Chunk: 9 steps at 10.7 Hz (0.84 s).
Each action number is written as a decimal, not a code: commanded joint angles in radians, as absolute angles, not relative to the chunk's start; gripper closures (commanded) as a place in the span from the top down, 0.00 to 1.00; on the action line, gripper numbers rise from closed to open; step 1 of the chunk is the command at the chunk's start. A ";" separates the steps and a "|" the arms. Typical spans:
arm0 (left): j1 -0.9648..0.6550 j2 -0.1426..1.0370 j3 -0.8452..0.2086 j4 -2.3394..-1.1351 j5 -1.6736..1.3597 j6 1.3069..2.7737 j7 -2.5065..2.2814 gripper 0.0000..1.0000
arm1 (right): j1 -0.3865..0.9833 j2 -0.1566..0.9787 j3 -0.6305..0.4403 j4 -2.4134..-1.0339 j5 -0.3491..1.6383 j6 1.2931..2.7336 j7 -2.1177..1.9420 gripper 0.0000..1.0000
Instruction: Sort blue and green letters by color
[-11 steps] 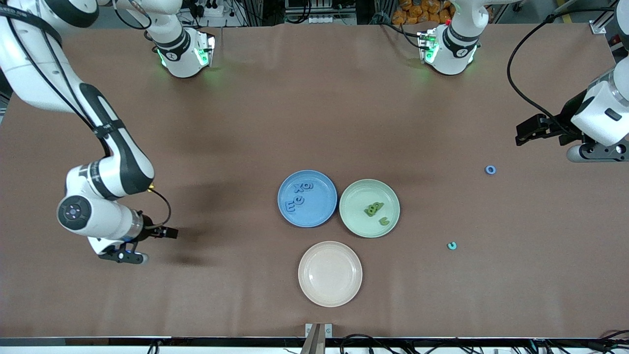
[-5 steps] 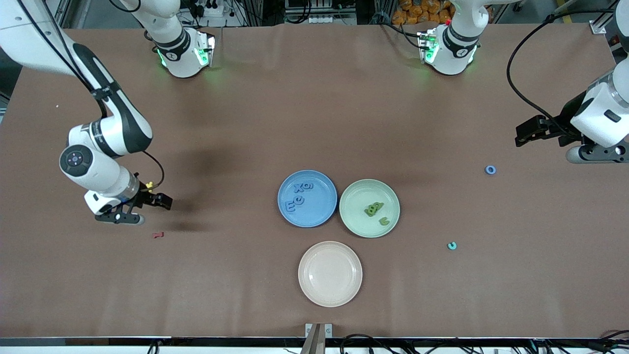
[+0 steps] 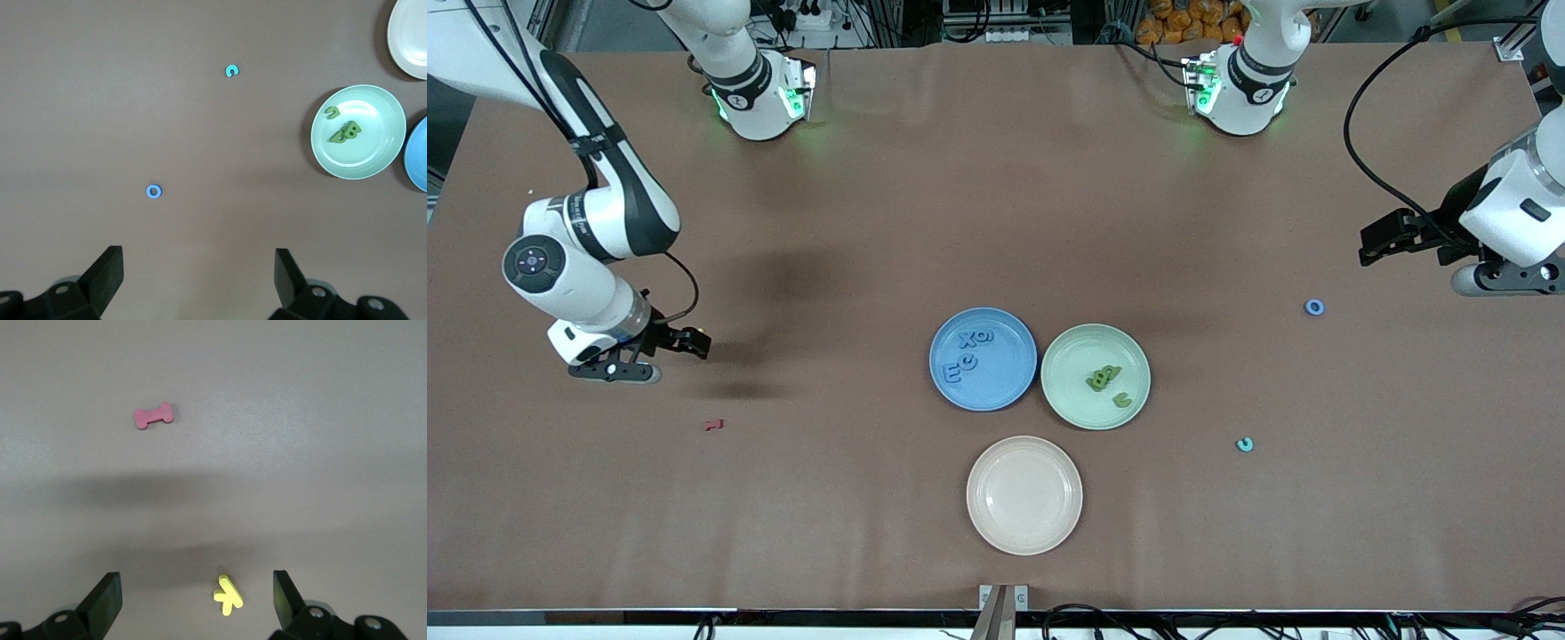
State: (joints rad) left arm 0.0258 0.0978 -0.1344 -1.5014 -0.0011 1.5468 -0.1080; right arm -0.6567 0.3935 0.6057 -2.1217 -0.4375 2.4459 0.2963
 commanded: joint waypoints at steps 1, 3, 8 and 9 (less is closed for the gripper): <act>0.032 0.092 -0.135 -1.506 -0.031 1.557 -0.092 1.00 | -0.794 0.345 0.733 -2.187 -0.446 2.459 0.278 1.00; 0.032 0.094 -0.135 -1.506 -0.031 1.557 -0.092 1.00 | -0.869 0.331 0.816 -2.186 -0.446 2.442 0.278 1.00; 0.032 0.097 -0.135 -1.506 -0.031 1.557 -0.092 1.00 | -0.928 0.293 0.926 -2.085 -0.445 2.288 0.275 1.00; 0.034 0.097 -0.135 -1.506 -0.031 1.557 -0.092 1.00 | -0.927 0.295 0.945 -2.027 -0.439 2.219 0.273 1.00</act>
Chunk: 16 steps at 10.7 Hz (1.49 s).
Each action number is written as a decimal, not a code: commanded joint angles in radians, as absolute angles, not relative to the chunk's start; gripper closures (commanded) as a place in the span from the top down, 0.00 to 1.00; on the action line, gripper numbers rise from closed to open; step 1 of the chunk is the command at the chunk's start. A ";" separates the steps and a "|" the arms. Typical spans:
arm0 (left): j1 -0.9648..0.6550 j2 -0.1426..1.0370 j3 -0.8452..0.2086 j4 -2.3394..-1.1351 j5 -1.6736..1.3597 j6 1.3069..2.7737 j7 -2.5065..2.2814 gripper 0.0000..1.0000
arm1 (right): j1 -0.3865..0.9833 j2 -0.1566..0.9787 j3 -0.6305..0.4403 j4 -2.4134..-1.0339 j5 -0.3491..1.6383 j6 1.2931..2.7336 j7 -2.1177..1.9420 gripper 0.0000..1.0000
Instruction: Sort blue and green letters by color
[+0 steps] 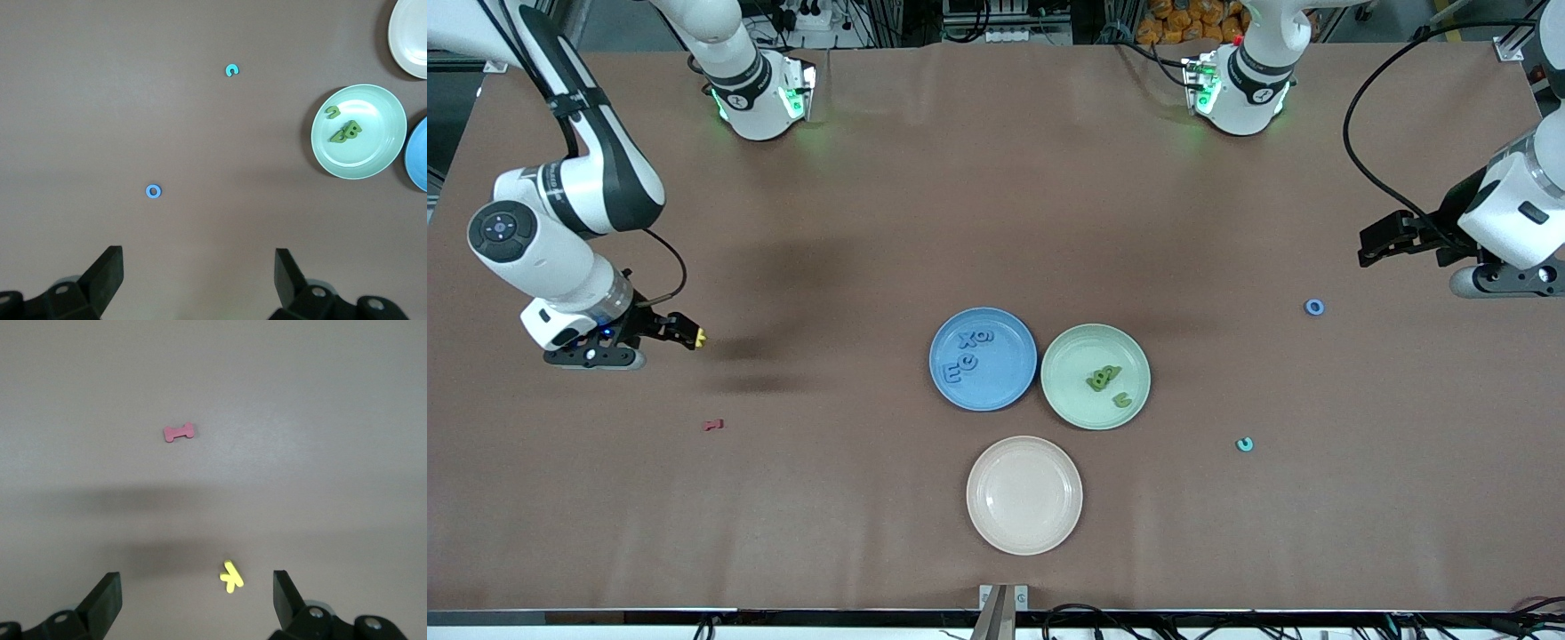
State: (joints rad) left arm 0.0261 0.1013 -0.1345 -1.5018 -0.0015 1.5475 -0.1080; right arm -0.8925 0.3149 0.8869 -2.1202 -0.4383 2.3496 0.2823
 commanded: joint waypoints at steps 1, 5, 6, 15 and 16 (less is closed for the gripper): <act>0.032 0.097 -0.135 -1.506 -0.031 1.557 -0.092 1.00 | -0.927 0.298 0.959 -1.976 -0.437 2.168 0.272 1.00; 0.034 0.097 -0.135 -1.506 -0.031 1.557 -0.092 1.00 | -0.928 0.298 0.982 -1.938 -0.436 2.141 0.272 1.00; 0.032 0.097 -0.135 -1.506 -0.032 1.557 -0.092 1.00 | -0.928 0.298 1.003 -1.933 -0.436 2.141 0.273 1.00; 0.032 0.097 -0.135 -1.506 -0.032 1.557 -0.092 1.00 | -0.706 0.246 0.764 -1.798 -0.297 1.979 0.195 1.00; 0.032 0.097 -0.135 -1.506 -0.032 1.557 -0.092 1.00 | -0.502 0.170 0.532 -1.790 -0.161 1.974 0.114 1.00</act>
